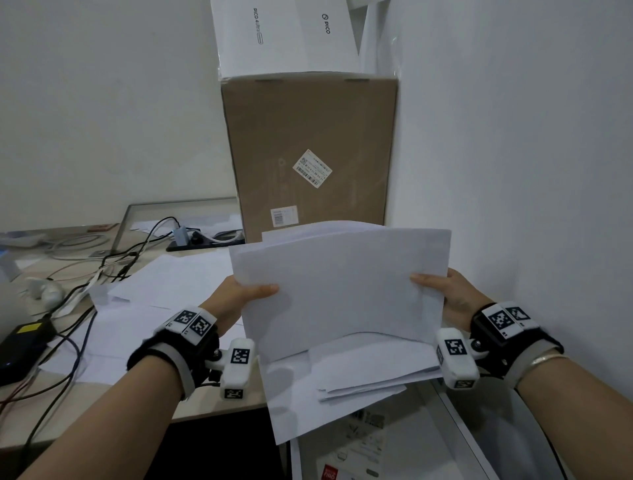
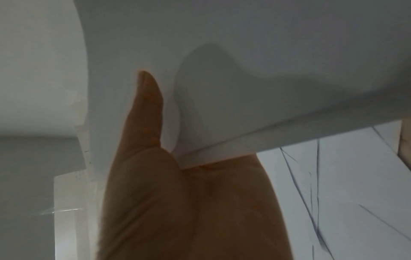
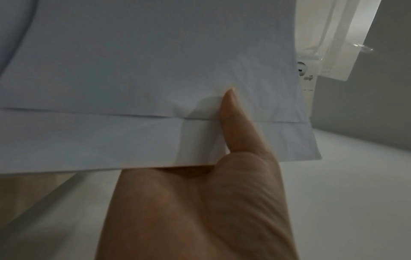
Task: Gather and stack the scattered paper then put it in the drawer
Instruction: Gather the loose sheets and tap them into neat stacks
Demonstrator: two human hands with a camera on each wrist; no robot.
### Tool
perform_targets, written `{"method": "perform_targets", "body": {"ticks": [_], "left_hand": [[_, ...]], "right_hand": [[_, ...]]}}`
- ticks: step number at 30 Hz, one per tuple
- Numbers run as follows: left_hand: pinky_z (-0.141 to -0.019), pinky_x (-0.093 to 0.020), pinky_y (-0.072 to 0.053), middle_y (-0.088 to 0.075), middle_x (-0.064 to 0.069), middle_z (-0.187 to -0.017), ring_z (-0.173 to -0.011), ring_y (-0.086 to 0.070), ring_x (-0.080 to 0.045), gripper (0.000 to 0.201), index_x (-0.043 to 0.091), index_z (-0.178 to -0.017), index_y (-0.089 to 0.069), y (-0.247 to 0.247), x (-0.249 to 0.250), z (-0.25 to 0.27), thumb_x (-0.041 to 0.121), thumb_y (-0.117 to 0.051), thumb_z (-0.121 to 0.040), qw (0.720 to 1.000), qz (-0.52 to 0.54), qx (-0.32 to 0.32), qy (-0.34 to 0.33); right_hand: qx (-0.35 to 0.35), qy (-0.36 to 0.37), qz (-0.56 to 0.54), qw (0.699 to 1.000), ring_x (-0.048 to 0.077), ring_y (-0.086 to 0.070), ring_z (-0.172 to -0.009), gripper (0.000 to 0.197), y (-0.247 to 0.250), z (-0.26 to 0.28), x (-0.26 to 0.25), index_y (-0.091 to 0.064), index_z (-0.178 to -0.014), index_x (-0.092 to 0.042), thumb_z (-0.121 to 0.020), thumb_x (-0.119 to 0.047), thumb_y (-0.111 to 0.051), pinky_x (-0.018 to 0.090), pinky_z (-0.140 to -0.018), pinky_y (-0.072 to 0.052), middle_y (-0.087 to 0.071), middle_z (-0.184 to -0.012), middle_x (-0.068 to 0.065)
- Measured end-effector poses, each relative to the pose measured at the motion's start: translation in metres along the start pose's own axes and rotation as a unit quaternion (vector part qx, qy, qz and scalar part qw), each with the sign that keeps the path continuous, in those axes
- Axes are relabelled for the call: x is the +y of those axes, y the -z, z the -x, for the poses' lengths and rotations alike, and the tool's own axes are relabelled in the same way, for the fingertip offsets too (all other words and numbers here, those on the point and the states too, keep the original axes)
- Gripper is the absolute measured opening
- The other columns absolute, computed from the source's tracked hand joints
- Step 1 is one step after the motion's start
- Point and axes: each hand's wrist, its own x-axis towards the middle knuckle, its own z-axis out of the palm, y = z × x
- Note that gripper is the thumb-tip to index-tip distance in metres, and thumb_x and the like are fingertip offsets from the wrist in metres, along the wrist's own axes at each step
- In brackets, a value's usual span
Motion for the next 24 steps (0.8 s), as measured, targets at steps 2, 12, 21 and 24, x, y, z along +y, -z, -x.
{"method": "perform_targets", "body": {"ticks": [2, 12, 21, 24], "left_hand": [[-0.085, -0.034, -0.056, -0.069, -0.011, -0.116, -0.107, -0.067, -0.027, 0.094, 0.008, -0.12, -0.062, 0.0, 0.0, 0.001, 0.039, -0.095, -0.036, 1.0, 0.002, -0.008, -0.003], [-0.089, -0.038, -0.053, -0.068, -0.01, -0.119, -0.109, -0.065, -0.026, 0.085, 0.013, -0.12, -0.062, -0.012, 0.006, 0.006, 0.04, -0.092, -0.046, 0.999, 0.001, -0.049, -0.008], [-0.092, -0.041, -0.052, -0.069, -0.01, -0.117, -0.108, -0.066, -0.027, 0.087, 0.012, -0.119, -0.063, -0.017, 0.0, 0.007, 0.041, -0.093, -0.043, 1.0, -0.002, -0.029, 0.007], [-0.085, -0.035, -0.055, -0.07, -0.009, -0.115, -0.104, -0.068, -0.025, 0.083, 0.01, -0.118, -0.063, -0.025, 0.0, 0.003, 0.036, -0.093, -0.044, 1.0, 0.005, -0.01, 0.015]], "right_hand": [[0.004, 0.001, 0.008, 1.0, 0.031, -0.07, -0.092, 0.073, 0.002, 0.002, -0.002, -0.067, -0.109, -0.006, -0.045, -0.028, -0.092, 0.042, -0.08, -0.058, -0.068, -0.113, 0.019], [0.029, 0.036, 0.034, 0.998, 0.033, -0.067, -0.1, 0.097, -0.003, 0.004, -0.002, -0.065, -0.115, -0.007, -0.03, -0.045, -0.095, 0.043, -0.087, -0.053, -0.069, -0.113, 0.016], [0.045, 0.043, 0.048, 0.997, 0.027, -0.068, -0.098, 0.094, -0.015, 0.008, 0.004, -0.068, -0.107, -0.009, -0.026, -0.051, -0.093, 0.042, -0.088, -0.053, -0.072, -0.108, 0.011], [0.028, 0.039, 0.069, 0.996, 0.023, -0.071, -0.091, 0.093, -0.026, 0.008, 0.004, -0.068, -0.107, -0.01, -0.027, -0.052, -0.092, 0.036, -0.079, -0.056, -0.074, -0.104, 0.008]]}}
